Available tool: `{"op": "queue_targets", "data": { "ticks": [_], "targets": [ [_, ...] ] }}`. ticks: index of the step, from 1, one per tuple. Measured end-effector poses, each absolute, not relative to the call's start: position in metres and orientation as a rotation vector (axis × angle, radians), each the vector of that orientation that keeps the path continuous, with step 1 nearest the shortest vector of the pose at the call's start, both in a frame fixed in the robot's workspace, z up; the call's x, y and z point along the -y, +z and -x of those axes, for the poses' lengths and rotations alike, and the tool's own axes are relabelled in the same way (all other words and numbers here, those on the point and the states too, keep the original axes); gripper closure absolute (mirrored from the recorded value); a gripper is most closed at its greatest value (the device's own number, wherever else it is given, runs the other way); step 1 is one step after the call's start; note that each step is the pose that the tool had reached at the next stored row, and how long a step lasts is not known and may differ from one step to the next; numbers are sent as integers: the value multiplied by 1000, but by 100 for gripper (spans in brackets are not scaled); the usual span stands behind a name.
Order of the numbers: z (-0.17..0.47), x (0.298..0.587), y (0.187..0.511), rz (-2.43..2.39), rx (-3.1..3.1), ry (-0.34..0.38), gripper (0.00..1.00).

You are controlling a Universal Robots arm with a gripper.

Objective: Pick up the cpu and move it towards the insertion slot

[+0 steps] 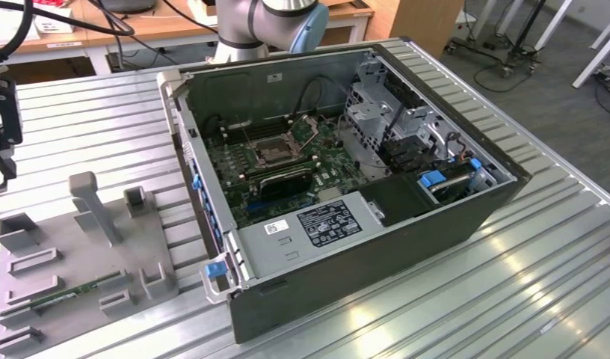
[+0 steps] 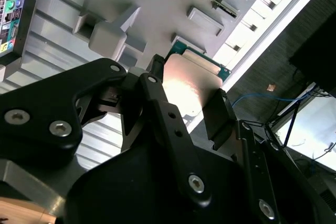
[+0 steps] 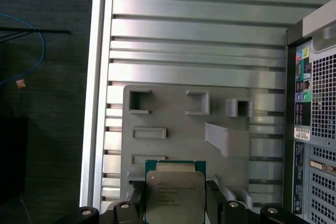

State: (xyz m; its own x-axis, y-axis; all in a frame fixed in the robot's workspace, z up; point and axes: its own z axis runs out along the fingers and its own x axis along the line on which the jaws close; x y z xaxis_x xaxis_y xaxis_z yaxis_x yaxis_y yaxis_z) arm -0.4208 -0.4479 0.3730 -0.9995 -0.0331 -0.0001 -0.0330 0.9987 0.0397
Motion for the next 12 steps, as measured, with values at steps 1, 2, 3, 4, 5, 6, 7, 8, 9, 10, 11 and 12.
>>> {"op": "queue_targets", "data": {
  "ticks": [1,2,3,4,5,6,7,8,9,10,11,12],
  "targets": [
    [420,448,373,-52,3140,-62,45],
    [420,448,373,-52,3140,-62,45],
    [419,448,373,-52,3140,-62,45],
    [419,448,373,-52,3140,-62,45],
    [418,448,373,-52,3140,-62,45],
    [418,448,373,-52,3140,-62,45],
    [417,448,373,-52,3140,-62,45],
    [417,448,373,-52,3140,-62,45],
    [416,448,373,-52,3140,-62,45],
    [415,448,373,-52,3140,-62,45],
    [415,448,373,-52,3140,-62,45],
    [414,448,373,-52,3140,-62,45]
  ]
}}
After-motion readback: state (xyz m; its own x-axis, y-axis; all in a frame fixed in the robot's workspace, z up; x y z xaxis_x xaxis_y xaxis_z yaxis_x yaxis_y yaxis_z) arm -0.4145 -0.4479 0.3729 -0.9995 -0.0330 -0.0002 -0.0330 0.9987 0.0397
